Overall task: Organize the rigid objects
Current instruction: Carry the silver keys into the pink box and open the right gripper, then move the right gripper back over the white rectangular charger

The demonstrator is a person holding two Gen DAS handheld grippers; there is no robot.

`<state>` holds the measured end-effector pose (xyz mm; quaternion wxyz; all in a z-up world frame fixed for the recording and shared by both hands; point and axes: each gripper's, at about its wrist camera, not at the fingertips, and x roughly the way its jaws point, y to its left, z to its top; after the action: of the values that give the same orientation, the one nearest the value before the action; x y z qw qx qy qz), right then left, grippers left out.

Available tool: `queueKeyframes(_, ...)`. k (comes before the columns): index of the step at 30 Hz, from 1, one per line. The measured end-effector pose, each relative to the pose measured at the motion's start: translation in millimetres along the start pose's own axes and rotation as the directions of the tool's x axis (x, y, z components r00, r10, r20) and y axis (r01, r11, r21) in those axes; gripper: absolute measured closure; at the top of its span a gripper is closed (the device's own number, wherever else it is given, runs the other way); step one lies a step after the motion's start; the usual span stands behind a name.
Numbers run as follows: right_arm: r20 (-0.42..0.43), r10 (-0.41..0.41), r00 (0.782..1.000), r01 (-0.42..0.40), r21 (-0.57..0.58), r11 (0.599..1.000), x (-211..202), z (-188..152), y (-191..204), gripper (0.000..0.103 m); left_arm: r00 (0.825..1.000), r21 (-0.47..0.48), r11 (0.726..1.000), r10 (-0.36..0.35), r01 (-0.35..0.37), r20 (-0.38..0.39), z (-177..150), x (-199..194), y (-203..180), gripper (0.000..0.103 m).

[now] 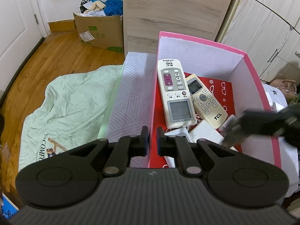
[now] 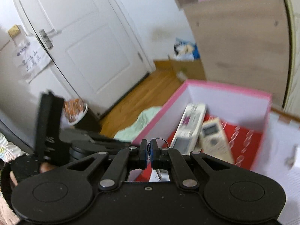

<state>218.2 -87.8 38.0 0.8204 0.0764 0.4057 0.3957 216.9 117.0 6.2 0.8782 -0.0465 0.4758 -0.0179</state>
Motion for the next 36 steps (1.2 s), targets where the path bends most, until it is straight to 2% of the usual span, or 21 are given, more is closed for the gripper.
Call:
queueKeyframes(5,-0.088,0.036,0.995,-0.027,0.093,0.995,35,-11,-12,0.099,1.000,-0.006,1.000,-0.005,0.005,-0.002,2,1,2,0.096)
queueKeyframes(7,-0.099,0.039,0.994,-0.027,0.119,0.992,45,-15,-19,0.099,1.000,-0.001,1.000,-0.004,0.004,-0.002,2,1,2,0.096)
queueKeyframes(13,-0.065,-0.090,0.994,0.092,0.030,0.995,38,-10,-23,0.090,1.000,0.010,1.000,-0.011,0.011,0.000,2,0,3,0.096)
queueKeyframes(16,-0.026,-0.128,0.991,0.127,-0.031,0.991,21,-7,-18,0.075,1.000,0.011,1.000,-0.013,0.013,0.001,2,0,4,0.096)
queueKeyframes(20,0.053,-0.138,0.989,0.140,-0.041,0.989,-18,3,-19,0.073,1.000,0.013,1.000,-0.011,0.011,0.002,2,0,5,0.096)
queueKeyframes(27,0.166,-0.164,0.972,0.169,-0.016,0.986,-92,7,-39,0.070,1.000,0.009,1.000,-0.011,0.011,0.001,2,0,5,0.096)
queueKeyframes(31,0.181,-0.220,0.958,0.223,0.005,0.975,-118,0,-57,0.067,1.000,0.012,1.000,-0.012,0.012,0.000,2,0,5,0.096)
queueKeyframes(36,0.145,-0.288,0.947,0.284,0.049,0.958,-125,-12,-91,0.058,1.000,0.042,0.999,-0.009,0.009,-0.001,1,1,2,0.096)
